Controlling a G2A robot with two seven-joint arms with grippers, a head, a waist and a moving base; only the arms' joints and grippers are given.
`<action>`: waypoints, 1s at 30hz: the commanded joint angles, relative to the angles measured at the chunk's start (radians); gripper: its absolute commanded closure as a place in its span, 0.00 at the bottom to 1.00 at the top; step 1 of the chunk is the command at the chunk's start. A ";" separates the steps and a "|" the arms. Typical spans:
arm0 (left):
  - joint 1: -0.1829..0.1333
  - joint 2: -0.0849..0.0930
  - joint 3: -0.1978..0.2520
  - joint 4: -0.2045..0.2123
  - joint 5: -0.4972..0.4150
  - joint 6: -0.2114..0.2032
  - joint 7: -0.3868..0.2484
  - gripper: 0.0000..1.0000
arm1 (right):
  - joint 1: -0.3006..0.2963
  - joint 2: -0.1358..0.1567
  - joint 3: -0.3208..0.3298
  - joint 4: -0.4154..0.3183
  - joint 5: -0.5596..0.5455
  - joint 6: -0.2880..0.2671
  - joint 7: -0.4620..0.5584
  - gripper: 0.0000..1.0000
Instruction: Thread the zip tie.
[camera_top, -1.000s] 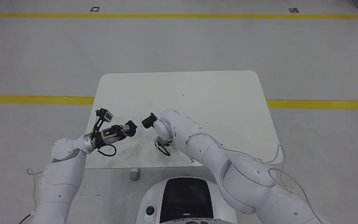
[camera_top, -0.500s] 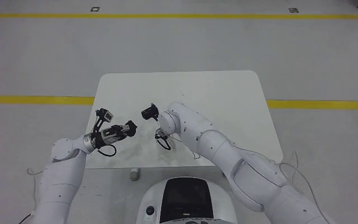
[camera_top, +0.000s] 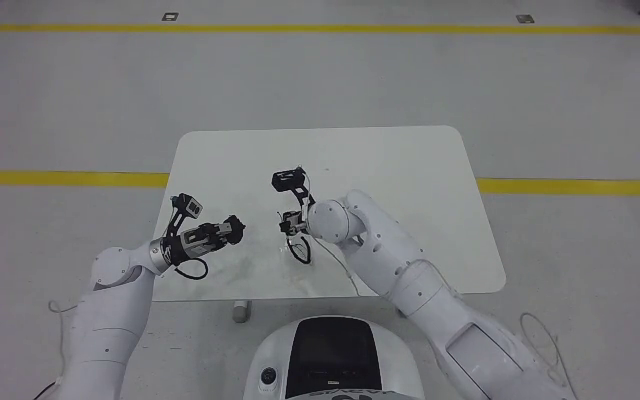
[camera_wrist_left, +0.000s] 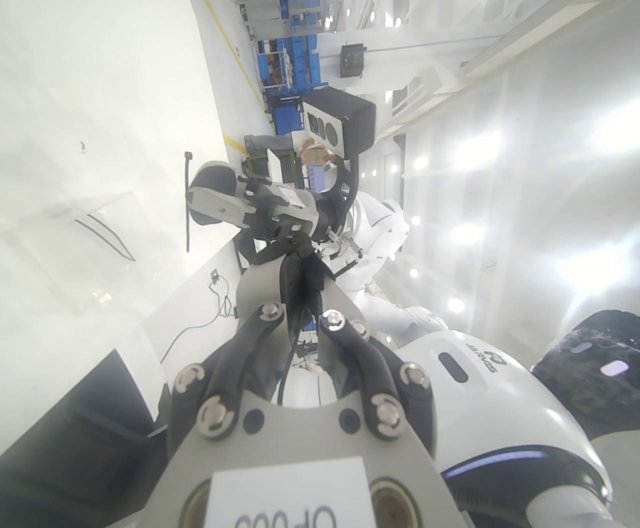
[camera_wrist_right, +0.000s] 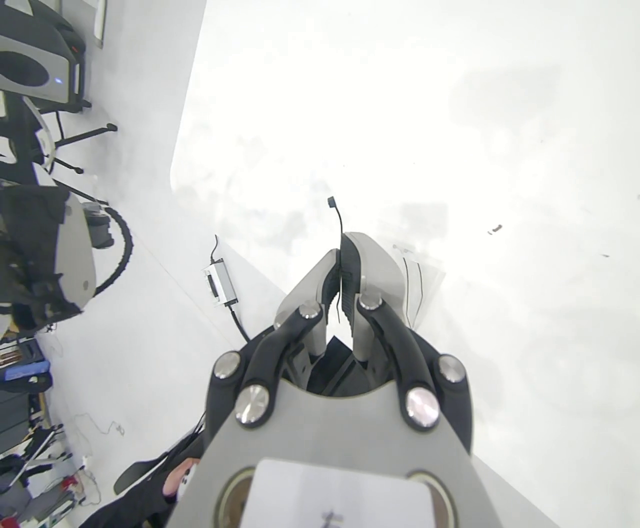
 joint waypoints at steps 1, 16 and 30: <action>0.000 0.000 0.000 0.000 0.000 0.000 0.000 1.00 | 0.000 0.000 0.000 0.000 0.000 0.000 0.000 1.00; 0.000 0.000 0.000 0.000 0.000 0.000 0.000 1.00 | -0.239 0.020 0.015 -0.281 -0.153 0.152 -0.404 1.00; 0.000 0.000 0.000 0.000 0.000 0.000 0.000 1.00 | -0.362 0.022 -0.026 -0.345 -0.242 0.102 -0.649 1.00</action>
